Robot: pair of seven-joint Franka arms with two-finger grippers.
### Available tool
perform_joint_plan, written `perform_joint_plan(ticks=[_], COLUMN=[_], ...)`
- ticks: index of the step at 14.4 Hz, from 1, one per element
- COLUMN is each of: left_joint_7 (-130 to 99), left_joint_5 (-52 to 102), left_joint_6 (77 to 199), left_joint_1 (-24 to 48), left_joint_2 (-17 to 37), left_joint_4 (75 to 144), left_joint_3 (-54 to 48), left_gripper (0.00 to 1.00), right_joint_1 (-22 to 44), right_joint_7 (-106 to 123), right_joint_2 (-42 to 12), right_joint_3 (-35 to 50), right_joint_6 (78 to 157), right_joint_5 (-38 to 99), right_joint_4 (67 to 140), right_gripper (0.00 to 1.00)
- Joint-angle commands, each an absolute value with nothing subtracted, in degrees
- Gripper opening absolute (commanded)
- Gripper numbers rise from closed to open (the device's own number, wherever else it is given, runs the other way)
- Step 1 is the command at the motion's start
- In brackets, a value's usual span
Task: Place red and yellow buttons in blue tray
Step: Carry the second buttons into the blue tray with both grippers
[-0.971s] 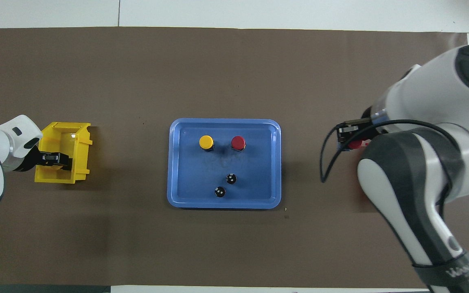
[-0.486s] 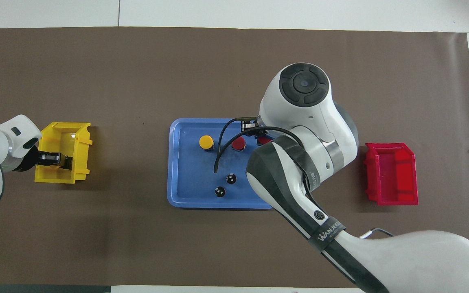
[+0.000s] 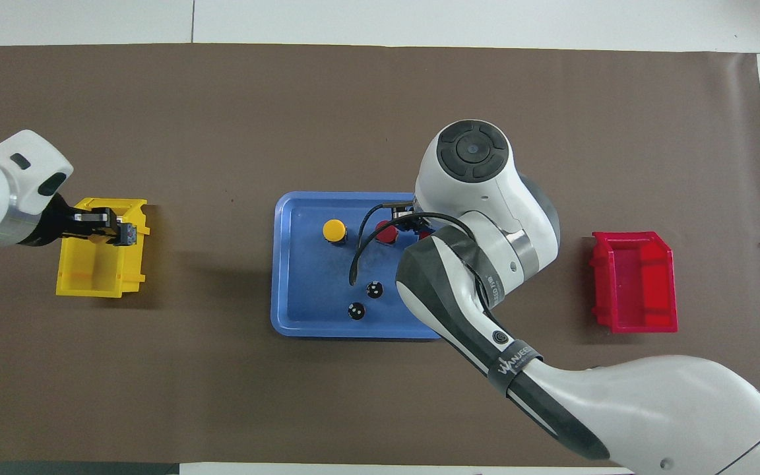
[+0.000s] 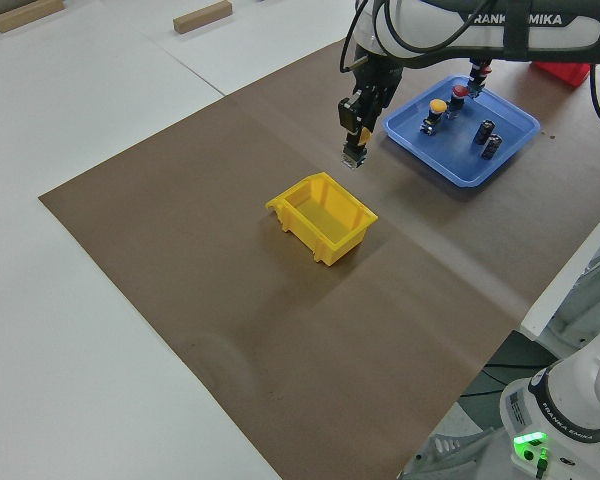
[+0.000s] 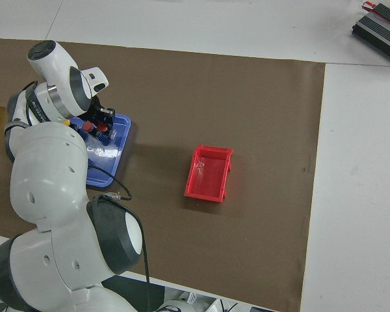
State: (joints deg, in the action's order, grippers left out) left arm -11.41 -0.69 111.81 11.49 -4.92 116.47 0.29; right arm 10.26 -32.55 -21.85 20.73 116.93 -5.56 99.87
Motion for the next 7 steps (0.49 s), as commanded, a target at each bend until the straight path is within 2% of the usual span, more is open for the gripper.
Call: perform_joint_plan(ticks=[1,2,3,5,6,7], left_joint_7=[-21.9,-24.3,-25.9,-31.4,-34.1,-34.7], left_joint_5=[0.1,1.7,3.1,4.5,4.5,4.5], left_joint_6=[114.9,117.0,118.2,118.0,118.2,118.2], left_joint_1=[19.0,21.2,23.3,28.4,30.4,31.0], left_joint_2=[-1.2,-0.4,0.4,4.7,6.6,7.5], left_joint_4=[115.6,115.5,115.0,110.2,108.5,107.7], left_joint_3=[0.7,0.7,0.7,0.7,0.8,0.8], left_gripper=[0.01,0.01,0.01,0.01,0.01,0.01], right_joint_1=[10.2,10.1,10.0,9.9,9.6,9.1], right_joint_7=[-33.7,-33.8,-33.7,-33.7,-33.5,-33.1], right_joint_2=[-21.0,-20.9,-20.9,-20.9,-20.8,-20.0], right_joint_3=[20.9,21.0,21.0,20.9,20.8,20.8], right_joint_6=[121.3,121.9,121.9,121.5,121.0,120.5], right_joint_5=[-6.7,-6.7,-6.7,-6.8,-7.4,-9.3], right_joint_4=[103.6,104.1,104.4,103.7,102.9,101.9], right_gripper=[0.08,0.12,0.22,0.71,0.80,1.00])
